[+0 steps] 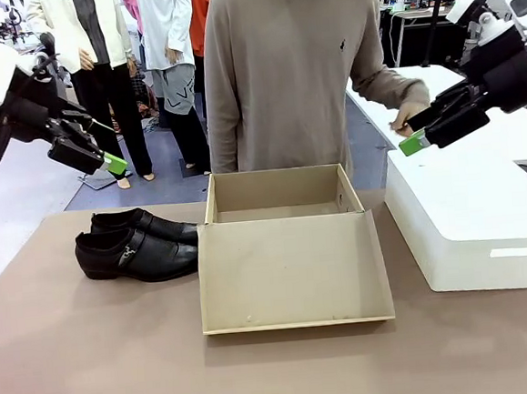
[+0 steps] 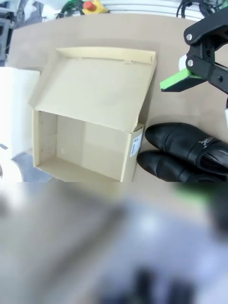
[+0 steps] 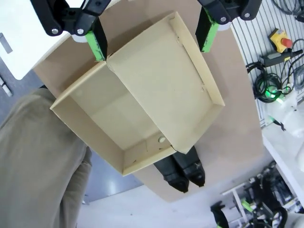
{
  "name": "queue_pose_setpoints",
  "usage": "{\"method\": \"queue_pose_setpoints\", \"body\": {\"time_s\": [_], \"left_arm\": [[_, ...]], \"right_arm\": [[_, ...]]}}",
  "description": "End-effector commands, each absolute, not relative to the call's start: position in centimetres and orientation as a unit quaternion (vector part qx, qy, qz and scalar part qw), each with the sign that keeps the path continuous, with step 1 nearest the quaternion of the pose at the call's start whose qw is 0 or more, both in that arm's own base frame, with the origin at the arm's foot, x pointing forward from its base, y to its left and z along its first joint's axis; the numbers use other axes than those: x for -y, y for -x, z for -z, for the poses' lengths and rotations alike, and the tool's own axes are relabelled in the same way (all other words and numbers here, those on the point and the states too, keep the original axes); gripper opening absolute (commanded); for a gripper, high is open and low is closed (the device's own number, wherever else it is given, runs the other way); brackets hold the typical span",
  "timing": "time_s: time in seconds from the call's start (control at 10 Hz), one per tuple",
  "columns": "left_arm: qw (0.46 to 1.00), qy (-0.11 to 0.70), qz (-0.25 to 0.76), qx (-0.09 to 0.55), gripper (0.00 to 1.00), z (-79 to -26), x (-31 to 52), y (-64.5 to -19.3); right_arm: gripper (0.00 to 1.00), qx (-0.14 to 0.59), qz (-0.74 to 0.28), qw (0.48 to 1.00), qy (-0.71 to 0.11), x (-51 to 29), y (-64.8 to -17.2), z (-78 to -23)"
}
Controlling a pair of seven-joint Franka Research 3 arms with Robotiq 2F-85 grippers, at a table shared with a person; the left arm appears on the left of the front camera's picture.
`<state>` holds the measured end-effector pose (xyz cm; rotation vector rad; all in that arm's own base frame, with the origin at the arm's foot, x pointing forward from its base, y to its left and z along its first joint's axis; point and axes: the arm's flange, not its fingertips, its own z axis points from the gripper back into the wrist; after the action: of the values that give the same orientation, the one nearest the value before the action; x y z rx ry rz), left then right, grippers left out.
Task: Pack the shoes into the box.
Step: Place one shoe of the Shoes into the Shoes Box.
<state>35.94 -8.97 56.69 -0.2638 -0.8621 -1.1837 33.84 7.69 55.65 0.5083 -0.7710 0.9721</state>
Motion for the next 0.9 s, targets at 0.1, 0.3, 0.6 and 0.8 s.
{"method": "queue_pose_setpoints", "body": {"time_s": [0.1, 0.3, 0.6, 0.8], "left_arm": [[0.736, 0.120, 0.539, 0.392, 1.00, -56.7, 9.0, -35.9], [0.736, 0.120, 0.539, 0.392, 1.00, -56.7, 9.0, -35.9], [0.736, 0.120, 0.539, 0.392, 1.00, -56.7, 9.0, -35.9], [0.742, 0.114, 0.533, 0.390, 1.00, -56.7, 9.2, -35.8]], "right_arm": [[1.00, 0.367, -0.444, 0.782, -0.237, -7.6, -34.0, -54.7], [1.00, 0.359, -0.447, 0.783, -0.240, -7.6, -33.9, -55.6], [1.00, 0.359, -0.447, 0.783, -0.240, -7.6, -33.9, -55.6], [1.00, 0.359, -0.447, 0.783, -0.240, -7.6, -33.9, -55.6]]}}
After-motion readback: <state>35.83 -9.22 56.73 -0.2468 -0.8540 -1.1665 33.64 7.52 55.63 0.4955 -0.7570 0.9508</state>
